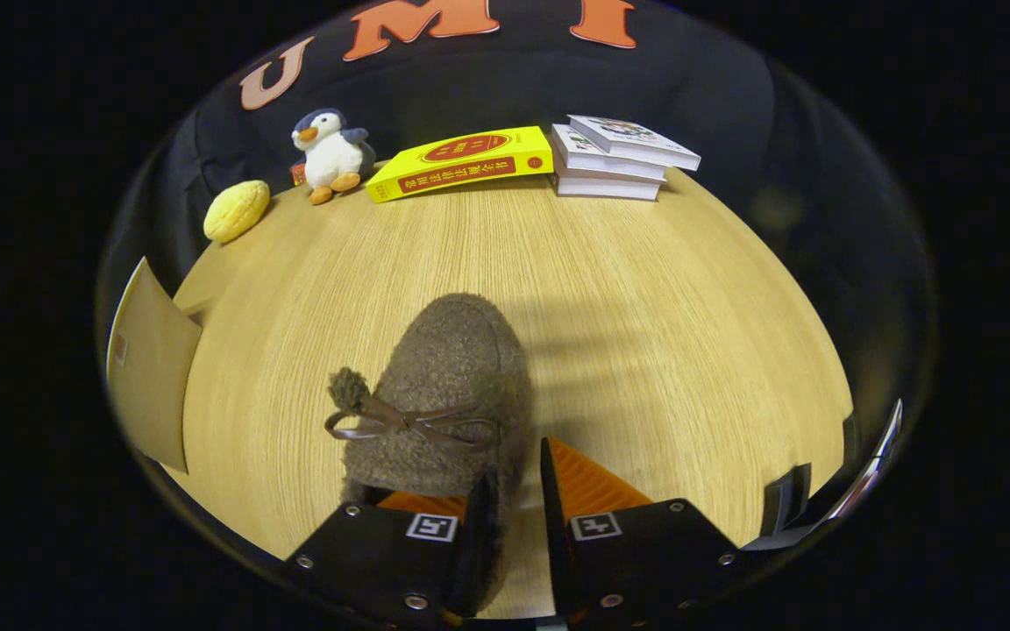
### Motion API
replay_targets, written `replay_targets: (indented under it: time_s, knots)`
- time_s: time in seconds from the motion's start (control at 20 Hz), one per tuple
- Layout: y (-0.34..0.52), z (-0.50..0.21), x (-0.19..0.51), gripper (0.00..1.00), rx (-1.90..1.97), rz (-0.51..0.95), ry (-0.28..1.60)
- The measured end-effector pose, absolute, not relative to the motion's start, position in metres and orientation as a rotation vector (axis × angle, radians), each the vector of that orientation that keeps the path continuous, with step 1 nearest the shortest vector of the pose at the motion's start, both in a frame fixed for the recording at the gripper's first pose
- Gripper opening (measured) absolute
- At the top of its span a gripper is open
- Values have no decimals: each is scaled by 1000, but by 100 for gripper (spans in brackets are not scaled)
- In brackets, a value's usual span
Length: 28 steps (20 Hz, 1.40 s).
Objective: Open the storage box then place both shoes into the box .Put the left shoe in first, then the right shoe, with the right side of both shoes facing outward in a uniform manner.
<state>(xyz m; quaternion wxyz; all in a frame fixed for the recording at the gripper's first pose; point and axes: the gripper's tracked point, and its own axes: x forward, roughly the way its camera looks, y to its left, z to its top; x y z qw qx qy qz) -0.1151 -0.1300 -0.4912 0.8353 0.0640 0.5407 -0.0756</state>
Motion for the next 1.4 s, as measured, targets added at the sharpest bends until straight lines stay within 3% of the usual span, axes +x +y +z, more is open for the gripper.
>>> replay_targets:
  time_s: [0.1,0.2,0.45,0.9,1.4]
  knots:
    - [-131,-490,-115,12,121,-173,1138]
    - [-124,-486,-119,4,154,-163,1166]
    - [-89,-438,-107,4,214,-150,1168]
    - [51,-325,-44,4,207,70,1123]
    - [249,-290,-18,4,222,296,1148]
